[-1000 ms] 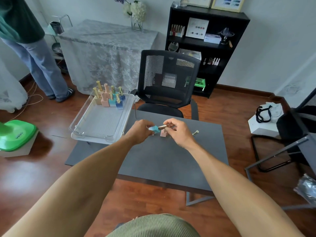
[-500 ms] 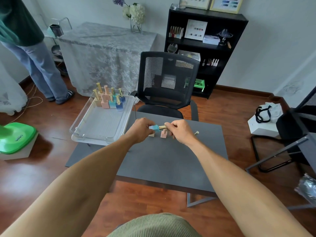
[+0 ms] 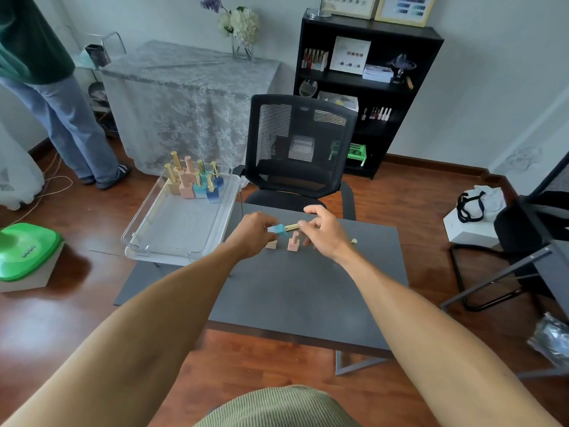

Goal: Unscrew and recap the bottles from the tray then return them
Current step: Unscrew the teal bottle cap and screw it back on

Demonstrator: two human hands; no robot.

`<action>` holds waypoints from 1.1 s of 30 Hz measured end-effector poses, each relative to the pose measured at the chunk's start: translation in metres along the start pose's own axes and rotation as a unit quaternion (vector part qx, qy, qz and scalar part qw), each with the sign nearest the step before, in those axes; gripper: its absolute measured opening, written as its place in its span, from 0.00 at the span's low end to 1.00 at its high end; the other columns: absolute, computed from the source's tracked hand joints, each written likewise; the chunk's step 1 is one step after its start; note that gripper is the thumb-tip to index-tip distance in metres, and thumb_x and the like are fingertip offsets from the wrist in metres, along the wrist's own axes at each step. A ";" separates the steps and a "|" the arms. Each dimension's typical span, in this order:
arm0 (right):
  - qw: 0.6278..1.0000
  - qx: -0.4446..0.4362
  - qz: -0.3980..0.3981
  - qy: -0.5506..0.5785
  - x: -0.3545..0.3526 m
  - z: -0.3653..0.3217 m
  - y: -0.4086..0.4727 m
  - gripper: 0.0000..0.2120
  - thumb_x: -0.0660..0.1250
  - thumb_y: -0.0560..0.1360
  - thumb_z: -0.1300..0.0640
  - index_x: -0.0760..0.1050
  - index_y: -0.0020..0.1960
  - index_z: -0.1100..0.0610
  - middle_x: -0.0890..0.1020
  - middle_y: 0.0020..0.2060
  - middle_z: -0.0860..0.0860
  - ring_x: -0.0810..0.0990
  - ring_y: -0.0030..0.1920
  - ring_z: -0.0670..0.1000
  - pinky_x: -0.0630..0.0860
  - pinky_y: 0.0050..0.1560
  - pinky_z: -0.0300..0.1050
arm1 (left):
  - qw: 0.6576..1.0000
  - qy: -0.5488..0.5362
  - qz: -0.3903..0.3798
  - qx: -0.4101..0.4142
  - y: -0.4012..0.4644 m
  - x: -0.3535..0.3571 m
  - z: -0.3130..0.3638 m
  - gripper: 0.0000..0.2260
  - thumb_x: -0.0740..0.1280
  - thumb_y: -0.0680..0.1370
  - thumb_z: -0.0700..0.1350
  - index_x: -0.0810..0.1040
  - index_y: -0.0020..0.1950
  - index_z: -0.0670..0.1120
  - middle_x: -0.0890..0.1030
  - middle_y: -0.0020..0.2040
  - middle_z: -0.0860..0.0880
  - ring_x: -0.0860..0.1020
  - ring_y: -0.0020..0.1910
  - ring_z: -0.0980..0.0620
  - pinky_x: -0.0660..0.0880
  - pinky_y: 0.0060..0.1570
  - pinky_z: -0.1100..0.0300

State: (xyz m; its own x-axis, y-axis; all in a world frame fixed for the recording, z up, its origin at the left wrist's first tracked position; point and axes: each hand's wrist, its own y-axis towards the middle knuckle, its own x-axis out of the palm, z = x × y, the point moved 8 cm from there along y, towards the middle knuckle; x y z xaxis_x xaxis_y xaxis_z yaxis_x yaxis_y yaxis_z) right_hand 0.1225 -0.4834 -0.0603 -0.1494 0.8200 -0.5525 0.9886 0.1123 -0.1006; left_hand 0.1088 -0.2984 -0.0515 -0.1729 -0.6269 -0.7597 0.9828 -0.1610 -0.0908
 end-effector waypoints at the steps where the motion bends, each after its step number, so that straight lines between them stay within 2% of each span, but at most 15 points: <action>1: 1.000 -0.019 -0.004 -0.003 0.000 -0.002 0.000 0.14 0.68 0.80 0.52 0.73 0.65 0.48 0.86 0.43 0.50 0.86 0.40 0.48 0.82 0.42 0.46 | 1.000 0.000 0.000 -0.004 0.001 -0.001 -0.001 0.10 0.72 0.79 0.44 0.84 0.60 0.45 0.81 0.51 0.49 0.77 0.42 0.51 0.70 0.39 0.67; 3: 0.999 -0.032 -0.016 -0.012 0.002 -0.004 0.000 0.14 0.69 0.80 0.59 0.74 0.61 0.46 0.84 0.47 0.50 0.86 0.44 0.49 0.81 0.42 0.43 | 1.000 -0.001 0.002 -0.008 0.002 -0.002 -0.003 0.11 0.73 0.78 0.44 0.85 0.60 0.45 0.80 0.51 0.50 0.77 0.43 0.51 0.70 0.39 0.67; 6: 0.999 -0.032 -0.019 -0.007 0.005 -0.004 0.000 0.11 0.68 0.80 0.64 0.78 0.56 0.50 0.83 0.49 0.52 0.85 0.46 0.50 0.78 0.41 0.38 | 1.000 0.000 0.001 -0.010 0.004 -0.001 -0.004 0.11 0.73 0.78 0.44 0.85 0.59 0.45 0.80 0.50 0.51 0.77 0.42 0.51 0.70 0.38 0.67; 11: 1.000 -0.008 -0.017 0.009 0.006 0.000 -0.001 0.03 0.69 0.82 0.59 0.81 0.53 0.56 0.87 0.42 0.51 0.85 0.37 0.42 0.75 0.34 0.31 | 1.000 0.004 -0.002 -0.012 0.004 0.001 -0.006 0.11 0.73 0.78 0.45 0.85 0.59 0.45 0.82 0.51 0.49 0.78 0.43 0.50 0.73 0.41 0.64; 16: 1.000 0.002 -0.007 -0.017 0.004 -0.002 -0.003 0.13 0.66 0.83 0.52 0.83 0.46 0.59 0.84 0.34 0.48 0.80 0.30 0.40 0.72 0.30 0.30 | 1.000 0.005 -0.004 -0.007 0.002 0.001 -0.005 0.12 0.73 0.78 0.45 0.85 0.60 0.45 0.83 0.52 0.48 0.80 0.44 0.49 0.76 0.45 0.62; 21: 0.999 0.033 -0.013 -0.033 0.009 0.004 -0.004 0.22 0.62 0.84 0.47 0.83 0.43 0.63 0.82 0.31 0.50 0.77 0.30 0.47 0.73 0.34 0.43 | 1.000 0.005 -0.008 -0.003 0.000 0.004 -0.007 0.11 0.72 0.79 0.44 0.84 0.61 0.45 0.82 0.52 0.50 0.78 0.44 0.51 0.71 0.41 0.66; 24: 0.998 0.058 -0.017 -0.023 0.011 0.008 -0.005 0.28 0.58 0.84 0.41 0.82 0.42 0.62 0.84 0.30 0.51 0.80 0.28 0.48 0.76 0.36 0.44 | 1.000 0.006 -0.010 -0.002 -0.001 0.005 -0.007 0.12 0.72 0.79 0.44 0.84 0.62 0.45 0.82 0.52 0.50 0.78 0.44 0.51 0.71 0.43 0.65; 26: 0.998 0.054 -0.020 -0.023 0.011 0.007 -0.006 0.26 0.58 0.84 0.39 0.81 0.47 0.60 0.85 0.34 0.51 0.83 0.30 0.49 0.78 0.38 0.45 | 1.000 0.006 -0.010 -0.004 -0.001 0.004 -0.008 0.12 0.72 0.79 0.44 0.84 0.61 0.45 0.82 0.53 0.50 0.78 0.43 0.51 0.71 0.44 0.64; 28: 0.999 0.023 -0.025 -0.035 0.010 0.003 -0.006 0.15 0.64 0.83 0.44 0.77 0.60 0.55 0.86 0.40 0.49 0.86 0.38 0.51 0.80 0.42 0.47 | 1.000 0.005 -0.010 -0.006 0.001 0.004 -0.010 0.11 0.72 0.79 0.44 0.84 0.61 0.45 0.83 0.52 0.50 0.78 0.43 0.51 0.71 0.43 0.64; 29: 0.999 0.004 -0.031 -0.040 0.010 -0.001 -0.006 0.14 0.67 0.82 0.48 0.74 0.64 0.50 0.85 0.44 0.49 0.86 0.43 0.51 0.81 0.44 0.49 | 1.000 0.002 -0.009 -0.010 0.001 0.003 -0.011 0.11 0.72 0.79 0.44 0.84 0.61 0.46 0.83 0.53 0.49 0.79 0.44 0.51 0.72 0.43 0.64; 31: 0.997 -0.027 -0.042 -0.054 0.012 -0.005 -0.007 0.16 0.71 0.80 0.55 0.72 0.64 0.45 0.83 0.48 0.49 0.83 0.47 0.52 0.84 0.47 0.50 | 1.000 -0.002 -0.005 -0.017 0.002 0.002 -0.012 0.13 0.73 0.78 0.44 0.84 0.63 0.46 0.82 0.55 0.48 0.79 0.46 0.50 0.72 0.45 0.63; 33: 0.996 -0.040 -0.043 -0.061 0.013 -0.008 -0.008 0.14 0.71 0.79 0.61 0.74 0.60 0.47 0.81 0.49 0.50 0.82 0.48 0.52 0.85 0.49 0.52 | 1.000 -0.002 -0.003 -0.020 0.002 0.002 -0.012 0.14 0.73 0.78 0.44 0.83 0.63 0.45 0.82 0.56 0.48 0.79 0.47 0.50 0.73 0.45 0.62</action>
State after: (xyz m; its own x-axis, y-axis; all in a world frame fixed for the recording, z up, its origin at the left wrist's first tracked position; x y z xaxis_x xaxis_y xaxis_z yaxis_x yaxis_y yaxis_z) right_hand 0.1129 -0.4689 -0.0600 -0.2308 0.7311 -0.6420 0.9695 0.2286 -0.0883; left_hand 0.1116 -0.2907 -0.0611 -0.1780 -0.6291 -0.7567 0.9837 -0.1341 -0.1200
